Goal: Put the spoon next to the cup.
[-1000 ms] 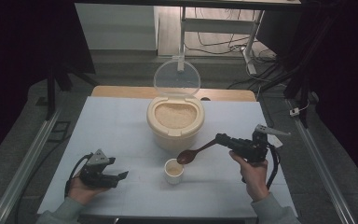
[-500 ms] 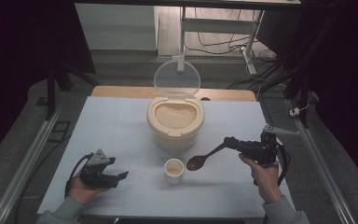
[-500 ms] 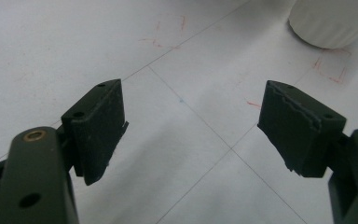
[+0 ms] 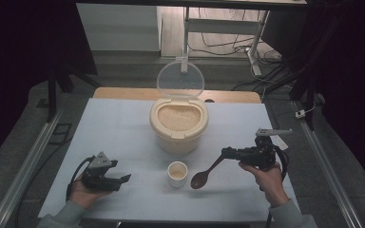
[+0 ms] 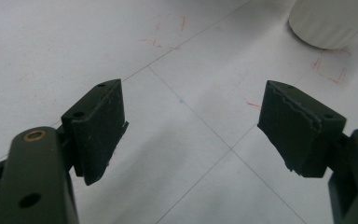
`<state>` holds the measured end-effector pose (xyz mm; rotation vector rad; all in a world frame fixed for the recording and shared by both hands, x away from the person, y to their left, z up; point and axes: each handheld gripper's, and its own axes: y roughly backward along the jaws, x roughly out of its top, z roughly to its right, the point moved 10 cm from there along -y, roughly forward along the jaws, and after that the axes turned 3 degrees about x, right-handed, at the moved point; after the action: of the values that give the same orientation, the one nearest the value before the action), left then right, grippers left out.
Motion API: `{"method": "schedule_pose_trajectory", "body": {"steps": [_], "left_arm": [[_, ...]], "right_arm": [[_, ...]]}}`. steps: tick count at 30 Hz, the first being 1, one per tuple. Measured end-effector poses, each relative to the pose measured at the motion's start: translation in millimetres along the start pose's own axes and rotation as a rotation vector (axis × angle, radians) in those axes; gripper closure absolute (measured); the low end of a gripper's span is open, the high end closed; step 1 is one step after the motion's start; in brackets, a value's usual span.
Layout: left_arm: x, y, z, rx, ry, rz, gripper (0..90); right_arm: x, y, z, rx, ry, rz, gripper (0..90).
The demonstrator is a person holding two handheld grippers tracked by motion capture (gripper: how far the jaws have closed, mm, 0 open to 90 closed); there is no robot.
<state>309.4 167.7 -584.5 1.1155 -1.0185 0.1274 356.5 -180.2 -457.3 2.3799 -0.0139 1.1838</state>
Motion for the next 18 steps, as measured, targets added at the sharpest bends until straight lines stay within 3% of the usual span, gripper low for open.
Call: {"method": "schedule_pose_trajectory", "body": {"steps": [12, 18], "left_arm": [[-0.9, -1.2, -0.3, 0.0, -0.002, -0.007, 22.3], [-0.9, -1.1, -0.3, 0.0, -0.003, -0.007, 22.3]], "right_arm": [[-15.8, -22.0, 1.5, 0.044, -0.01, -0.154, 82.8], [-22.4, -36.0, 2.7, 0.041, -0.01, -0.226, 82.7]]}}
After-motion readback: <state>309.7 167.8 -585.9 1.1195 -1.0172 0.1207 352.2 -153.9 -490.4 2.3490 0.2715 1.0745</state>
